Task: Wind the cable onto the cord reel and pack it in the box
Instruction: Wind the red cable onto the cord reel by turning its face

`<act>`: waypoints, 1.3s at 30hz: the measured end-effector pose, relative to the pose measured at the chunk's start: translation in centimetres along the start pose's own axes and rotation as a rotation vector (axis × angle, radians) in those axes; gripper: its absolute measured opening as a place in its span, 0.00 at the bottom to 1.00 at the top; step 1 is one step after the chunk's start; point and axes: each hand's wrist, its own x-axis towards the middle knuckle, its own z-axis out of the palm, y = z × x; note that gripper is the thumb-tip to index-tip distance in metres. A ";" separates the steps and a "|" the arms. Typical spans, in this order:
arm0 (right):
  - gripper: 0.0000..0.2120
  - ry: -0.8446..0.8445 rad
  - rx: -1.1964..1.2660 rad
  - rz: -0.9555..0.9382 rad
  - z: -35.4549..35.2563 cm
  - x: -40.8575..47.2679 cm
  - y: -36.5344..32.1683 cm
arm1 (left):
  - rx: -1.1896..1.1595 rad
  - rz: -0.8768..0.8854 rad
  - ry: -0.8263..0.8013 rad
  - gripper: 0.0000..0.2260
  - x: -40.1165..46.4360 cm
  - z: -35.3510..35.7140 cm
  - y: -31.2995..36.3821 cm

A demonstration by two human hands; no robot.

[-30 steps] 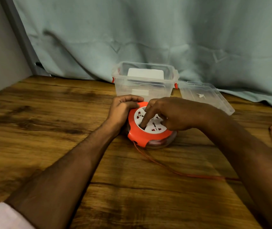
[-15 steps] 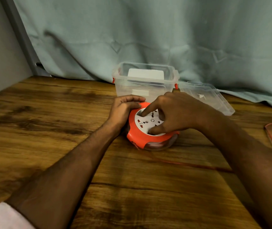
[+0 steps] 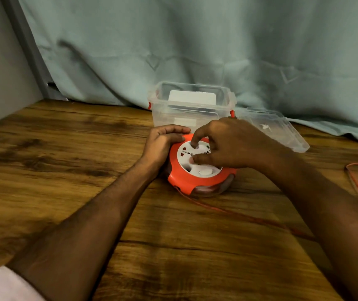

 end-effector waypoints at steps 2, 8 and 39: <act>0.14 -0.063 -0.005 -0.100 -1.0 -0.1 0.5 | -0.011 -0.007 -0.002 0.14 -0.1 0.1 0.1; 0.22 -0.260 0.155 -0.162 -0.8 -0.3 0.9 | 0.014 -0.003 -0.002 0.14 -0.2 0.2 0.3; 0.30 -0.067 -0.028 -0.077 -0.1 -0.2 -0.1 | 0.004 -0.008 -0.031 0.13 0.0 0.0 0.1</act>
